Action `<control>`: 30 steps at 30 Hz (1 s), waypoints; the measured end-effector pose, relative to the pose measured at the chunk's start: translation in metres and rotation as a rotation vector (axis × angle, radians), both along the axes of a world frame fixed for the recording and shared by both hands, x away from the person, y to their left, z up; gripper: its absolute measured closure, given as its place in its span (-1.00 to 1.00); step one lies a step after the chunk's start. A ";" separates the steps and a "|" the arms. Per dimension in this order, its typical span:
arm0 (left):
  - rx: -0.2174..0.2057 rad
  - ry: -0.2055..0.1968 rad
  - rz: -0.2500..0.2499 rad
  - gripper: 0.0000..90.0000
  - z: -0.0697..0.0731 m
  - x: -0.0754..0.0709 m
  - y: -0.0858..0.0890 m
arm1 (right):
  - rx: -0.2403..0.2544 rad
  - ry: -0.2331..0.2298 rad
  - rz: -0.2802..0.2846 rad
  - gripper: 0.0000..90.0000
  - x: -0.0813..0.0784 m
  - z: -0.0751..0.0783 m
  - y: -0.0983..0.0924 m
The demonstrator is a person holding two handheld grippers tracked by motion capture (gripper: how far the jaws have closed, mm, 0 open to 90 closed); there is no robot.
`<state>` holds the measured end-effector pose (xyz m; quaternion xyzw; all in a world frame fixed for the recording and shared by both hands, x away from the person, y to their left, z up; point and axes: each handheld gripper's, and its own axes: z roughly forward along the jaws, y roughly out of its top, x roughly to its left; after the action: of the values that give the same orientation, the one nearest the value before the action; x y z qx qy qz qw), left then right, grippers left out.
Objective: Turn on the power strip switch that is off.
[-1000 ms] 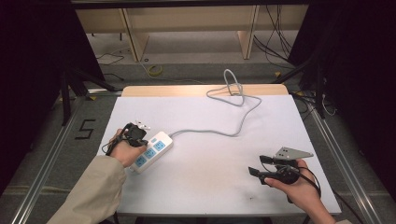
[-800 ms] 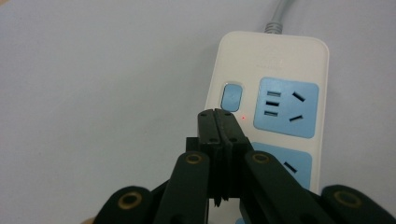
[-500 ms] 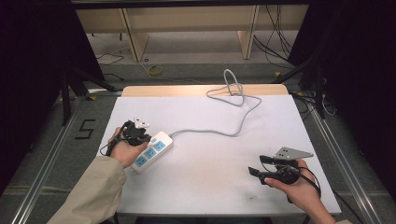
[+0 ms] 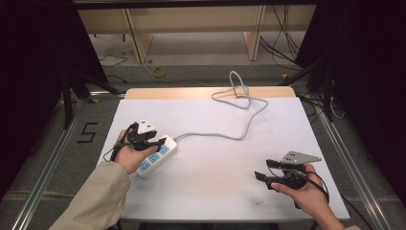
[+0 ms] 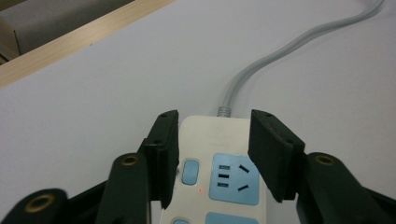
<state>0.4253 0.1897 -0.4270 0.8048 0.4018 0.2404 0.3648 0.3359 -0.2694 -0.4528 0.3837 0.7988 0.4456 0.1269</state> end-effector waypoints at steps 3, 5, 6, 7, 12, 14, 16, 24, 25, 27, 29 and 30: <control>-0.018 -0.006 -0.010 -0.05 0.001 -0.001 -0.001 | 0.001 -0.002 0.000 -0.29 0.000 0.000 0.000; -0.037 -0.008 -0.019 -0.14 0.001 -0.002 -0.004 | 0.001 0.001 -0.001 -0.30 0.000 0.000 0.000; -0.046 -0.009 -0.028 -0.17 0.002 -0.003 -0.005 | 0.001 0.001 -0.001 -0.30 0.000 0.000 0.000; -0.047 -0.010 -0.043 -0.20 0.002 -0.004 -0.007 | 0.002 0.001 -0.001 -0.30 0.000 0.000 0.000; -0.081 -0.008 -0.104 -0.27 0.005 -0.011 -0.018 | 0.004 -0.003 0.000 -0.30 0.000 0.000 0.000; -0.092 -0.007 -0.130 -0.31 0.006 -0.015 -0.023 | 0.004 -0.004 0.001 -0.30 -0.001 0.000 0.000; -0.100 -0.014 -0.149 -0.35 0.007 -0.018 -0.027 | 0.005 -0.006 0.003 -0.30 -0.001 0.000 0.001; -0.093 -0.043 -0.237 -0.43 0.009 -0.033 -0.043 | 0.006 -0.006 0.003 -0.31 -0.001 0.000 0.001; -0.092 -0.044 -0.245 -0.44 0.009 -0.034 -0.045 | 0.006 -0.006 0.003 -0.31 -0.001 0.000 0.001; -0.089 -0.045 -0.257 -0.45 0.009 -0.037 -0.047 | 0.005 -0.007 0.004 -0.31 -0.001 0.001 0.001; -0.083 -0.053 -0.270 -0.48 0.008 -0.040 -0.049 | 0.006 -0.008 0.004 -0.31 -0.001 0.001 0.001; -0.078 -0.056 -0.278 -0.49 0.008 -0.042 -0.050 | 0.007 -0.008 0.004 -0.31 -0.001 0.001 0.001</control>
<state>0.3835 0.1392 -0.4190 0.8309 0.2851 0.1940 0.4367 0.3346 -0.2685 -0.4521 0.3807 0.7976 0.4500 0.1279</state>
